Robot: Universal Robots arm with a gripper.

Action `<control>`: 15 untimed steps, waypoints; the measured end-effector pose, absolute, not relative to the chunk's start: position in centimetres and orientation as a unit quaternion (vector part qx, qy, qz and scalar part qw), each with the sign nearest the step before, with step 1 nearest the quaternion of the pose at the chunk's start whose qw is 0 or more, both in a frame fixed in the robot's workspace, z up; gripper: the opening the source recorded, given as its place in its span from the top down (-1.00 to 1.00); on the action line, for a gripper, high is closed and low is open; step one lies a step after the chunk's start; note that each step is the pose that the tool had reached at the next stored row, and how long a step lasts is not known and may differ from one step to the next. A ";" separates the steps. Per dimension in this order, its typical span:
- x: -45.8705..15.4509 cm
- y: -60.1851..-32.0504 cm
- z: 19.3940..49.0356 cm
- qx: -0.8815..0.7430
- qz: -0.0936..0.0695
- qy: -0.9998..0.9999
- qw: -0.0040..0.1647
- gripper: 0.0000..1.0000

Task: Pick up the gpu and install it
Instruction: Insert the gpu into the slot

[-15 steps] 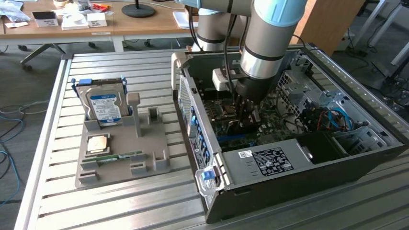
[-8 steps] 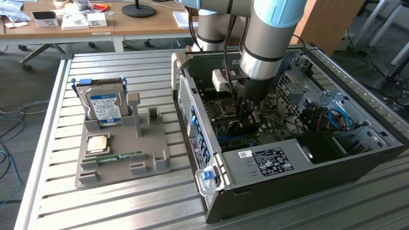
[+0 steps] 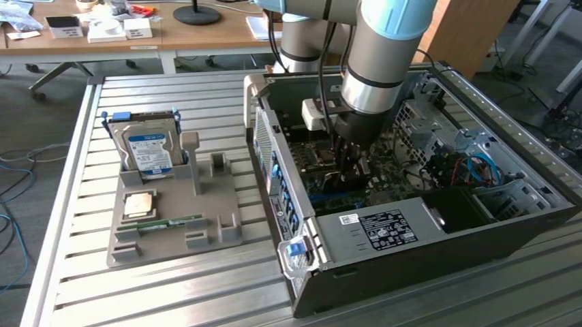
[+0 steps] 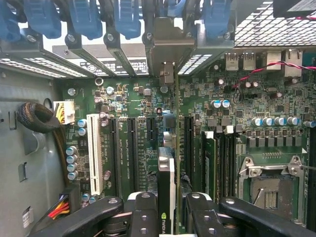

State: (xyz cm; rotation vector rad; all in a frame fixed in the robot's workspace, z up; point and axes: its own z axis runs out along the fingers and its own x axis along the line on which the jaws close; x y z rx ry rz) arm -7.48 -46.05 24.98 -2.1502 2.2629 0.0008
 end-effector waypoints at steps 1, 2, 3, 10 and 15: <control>-7.5 -46.1 25.0 -0.689 0.000 0.725 0.010 0.47; -7.5 -46.1 25.0 -0.689 0.000 0.725 0.010 0.47; -7.5 -46.1 25.0 -0.689 0.000 0.725 0.010 0.47; -7.5 -46.1 24.8 -0.689 0.000 0.725 0.010 0.47; -7.5 -46.1 24.8 -0.689 0.000 0.725 0.010 0.47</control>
